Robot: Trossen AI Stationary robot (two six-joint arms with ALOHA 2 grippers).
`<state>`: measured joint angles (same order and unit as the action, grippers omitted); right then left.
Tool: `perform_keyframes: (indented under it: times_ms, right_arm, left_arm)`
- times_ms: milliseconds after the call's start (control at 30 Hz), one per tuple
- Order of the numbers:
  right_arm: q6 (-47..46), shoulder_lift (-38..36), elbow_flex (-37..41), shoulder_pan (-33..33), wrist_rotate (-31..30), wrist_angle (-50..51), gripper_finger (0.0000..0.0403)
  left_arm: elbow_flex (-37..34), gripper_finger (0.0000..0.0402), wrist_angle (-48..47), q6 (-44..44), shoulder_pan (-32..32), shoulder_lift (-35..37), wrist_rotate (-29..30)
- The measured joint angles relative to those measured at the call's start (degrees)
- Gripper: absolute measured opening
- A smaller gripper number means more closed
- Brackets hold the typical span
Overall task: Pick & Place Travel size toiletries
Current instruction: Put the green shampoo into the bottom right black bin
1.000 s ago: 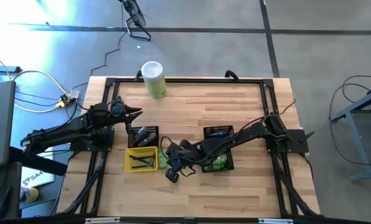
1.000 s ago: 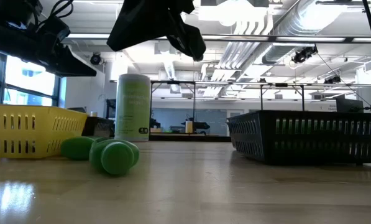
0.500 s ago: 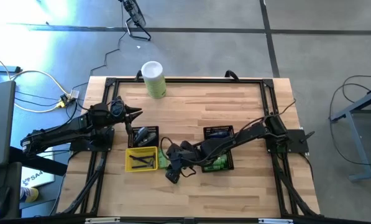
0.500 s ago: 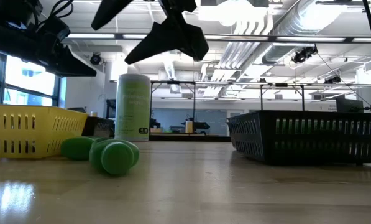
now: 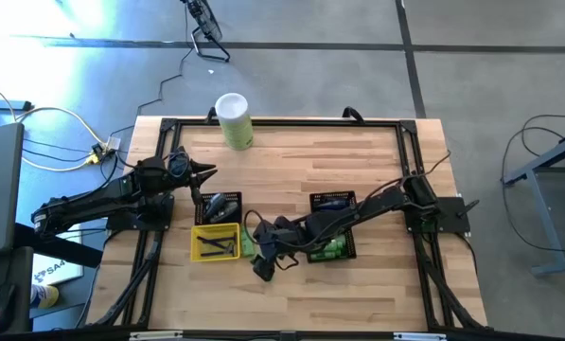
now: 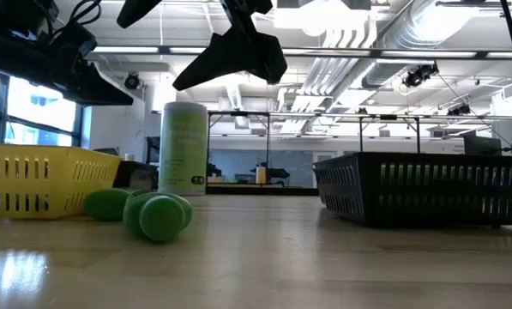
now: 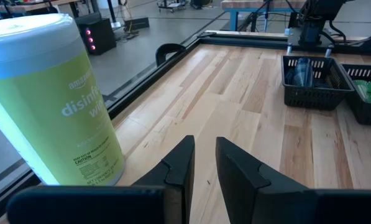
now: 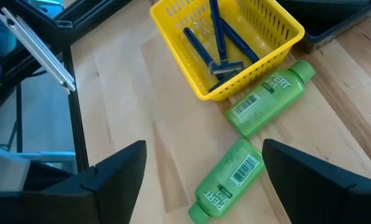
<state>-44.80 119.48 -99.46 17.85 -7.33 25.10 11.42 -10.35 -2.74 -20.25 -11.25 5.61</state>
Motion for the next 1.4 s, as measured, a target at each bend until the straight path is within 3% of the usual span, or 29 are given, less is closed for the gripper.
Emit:
perform_keyframes:
  times_ms: [367,533,1400]
  right_arm:
    - [0.0,0.0,0.0,0.0,-0.7,3.0,0.029]
    - [-1.5,0.0,0.0,0.0,-3.9,6.6,0.0283]
    - [-1.9,0.0,0.0,0.4,-7.5,7.3,0.0281]
  left_arm:
    - [0.0,0.0063,0.0,0.0,0.0,0.0,0.0]
    - [0.0,0.0063,0.0,0.0,0.0,0.0,0.0]
    - [0.0,0.0063,0.0,0.0,0.0,0.0,0.0]
